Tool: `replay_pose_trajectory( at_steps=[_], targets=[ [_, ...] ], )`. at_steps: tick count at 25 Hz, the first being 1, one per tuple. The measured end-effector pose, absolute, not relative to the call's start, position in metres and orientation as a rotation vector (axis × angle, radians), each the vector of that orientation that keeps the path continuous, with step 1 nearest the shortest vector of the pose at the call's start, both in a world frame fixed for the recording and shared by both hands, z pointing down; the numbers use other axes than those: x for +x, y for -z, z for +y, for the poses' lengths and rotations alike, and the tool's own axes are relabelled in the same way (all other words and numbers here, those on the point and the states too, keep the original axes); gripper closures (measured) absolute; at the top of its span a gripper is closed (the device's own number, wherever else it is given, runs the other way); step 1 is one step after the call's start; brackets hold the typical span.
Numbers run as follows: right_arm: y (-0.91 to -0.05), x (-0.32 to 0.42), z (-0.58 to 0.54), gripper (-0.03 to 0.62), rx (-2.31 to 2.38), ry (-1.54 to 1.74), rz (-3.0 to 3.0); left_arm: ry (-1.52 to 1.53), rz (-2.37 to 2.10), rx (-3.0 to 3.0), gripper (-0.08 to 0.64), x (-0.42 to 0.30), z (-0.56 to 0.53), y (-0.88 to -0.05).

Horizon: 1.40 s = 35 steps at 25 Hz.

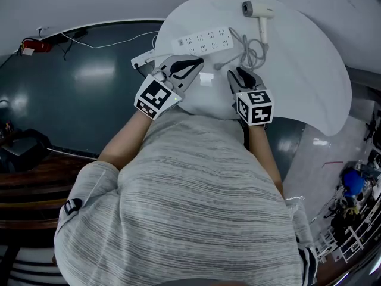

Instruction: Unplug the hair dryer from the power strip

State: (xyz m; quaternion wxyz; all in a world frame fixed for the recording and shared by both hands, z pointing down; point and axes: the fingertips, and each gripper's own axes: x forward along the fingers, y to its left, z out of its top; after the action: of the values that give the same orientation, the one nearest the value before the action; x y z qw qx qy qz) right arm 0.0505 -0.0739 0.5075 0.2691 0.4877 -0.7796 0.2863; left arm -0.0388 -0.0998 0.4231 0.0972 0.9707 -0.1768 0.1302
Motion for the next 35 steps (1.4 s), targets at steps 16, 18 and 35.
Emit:
replay_pose_trajectory(
  at_steps=[16, 18, 35],
  targets=[
    [-0.383, 0.008, -0.068, 0.563, 1.349, -0.434, -2.704, -0.192, -0.387, 2.873, 0.554, -0.034, -0.074, -0.388],
    [-0.383, 0.004, -0.067, 0.566, 1.313, -0.427, -2.71, -0.188, -0.372, 2.867, 0.554, -0.034, -0.071, -0.388],
    [-0.391, -0.007, -0.059, 0.568, 1.153, -0.457, -2.709, -0.196, -0.331, 2.842, 0.554, -0.027, -0.062, -0.399]
  ],
)
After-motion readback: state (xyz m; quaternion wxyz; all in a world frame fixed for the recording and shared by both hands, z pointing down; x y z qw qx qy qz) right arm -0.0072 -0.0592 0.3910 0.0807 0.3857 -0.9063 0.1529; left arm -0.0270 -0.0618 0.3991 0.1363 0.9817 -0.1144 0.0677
